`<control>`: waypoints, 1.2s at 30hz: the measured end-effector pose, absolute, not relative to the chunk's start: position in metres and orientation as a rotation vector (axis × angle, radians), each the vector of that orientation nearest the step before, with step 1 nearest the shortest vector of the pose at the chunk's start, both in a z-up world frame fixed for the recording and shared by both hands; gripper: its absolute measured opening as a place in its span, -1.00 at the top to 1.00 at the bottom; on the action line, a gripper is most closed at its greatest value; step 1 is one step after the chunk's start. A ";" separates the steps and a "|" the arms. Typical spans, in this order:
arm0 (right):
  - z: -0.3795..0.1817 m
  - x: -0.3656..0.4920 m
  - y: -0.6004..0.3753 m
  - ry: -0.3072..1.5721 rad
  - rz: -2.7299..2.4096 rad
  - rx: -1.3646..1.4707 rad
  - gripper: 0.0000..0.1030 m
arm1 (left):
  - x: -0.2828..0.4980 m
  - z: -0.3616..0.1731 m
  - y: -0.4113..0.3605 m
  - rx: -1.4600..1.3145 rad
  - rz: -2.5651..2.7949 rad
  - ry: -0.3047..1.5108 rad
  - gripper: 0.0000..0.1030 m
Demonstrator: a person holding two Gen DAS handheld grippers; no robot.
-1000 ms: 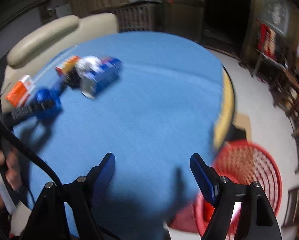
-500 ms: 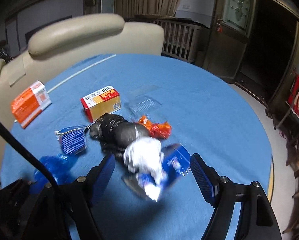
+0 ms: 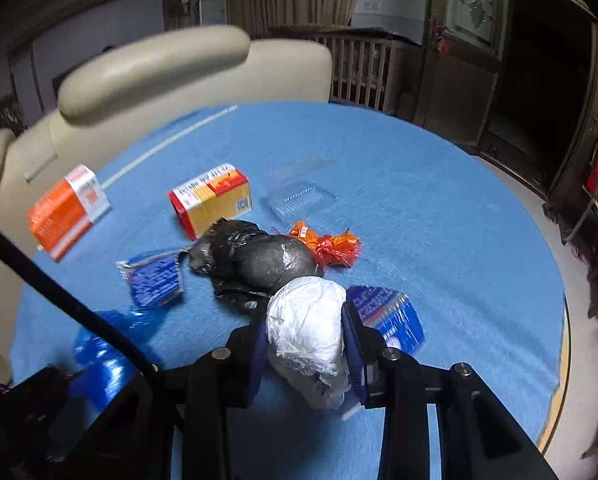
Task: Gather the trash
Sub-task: 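Grasp the blue plastic bag with the left tool while the right grasps the white tissue, then carry the blue bag and tissue over the wastebasket and release both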
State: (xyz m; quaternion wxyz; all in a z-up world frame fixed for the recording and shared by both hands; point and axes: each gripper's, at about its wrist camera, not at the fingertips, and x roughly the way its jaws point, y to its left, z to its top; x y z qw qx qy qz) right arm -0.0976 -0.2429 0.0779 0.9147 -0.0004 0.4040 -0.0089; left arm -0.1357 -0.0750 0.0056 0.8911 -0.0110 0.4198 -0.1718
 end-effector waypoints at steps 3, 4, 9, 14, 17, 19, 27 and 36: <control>0.086 -0.123 -0.250 0.805 -0.023 0.043 0.28 | -0.140 0.011 -0.072 -0.044 -0.354 0.875 -0.12; 0.088 -0.133 -0.254 0.800 -0.025 0.063 0.28 | -0.140 0.013 -0.071 -0.052 -0.354 0.870 -0.12; 0.084 -0.174 -0.275 0.792 -0.045 0.150 0.28 | -0.161 0.043 -0.062 -0.078 -0.376 0.794 -0.12; 0.079 -0.216 -0.297 0.777 -0.065 0.229 0.28 | -0.190 0.069 -0.066 -0.061 -0.421 0.723 -0.12; 0.075 -0.235 -0.306 0.763 -0.075 0.260 0.28 | -0.202 0.077 -0.078 -0.023 -0.452 0.704 -0.12; 0.073 -0.246 -0.311 0.755 -0.080 0.277 0.28 | -0.210 0.080 -0.087 -0.004 -0.474 0.698 -0.12; 0.068 -0.286 -0.337 0.717 -0.119 0.355 0.28 | -0.230 0.086 -0.119 0.065 -0.532 0.698 -0.12; 0.062 -0.317 -0.360 0.670 -0.165 0.427 0.28 | -0.246 0.086 -0.151 0.141 -0.591 0.696 -0.12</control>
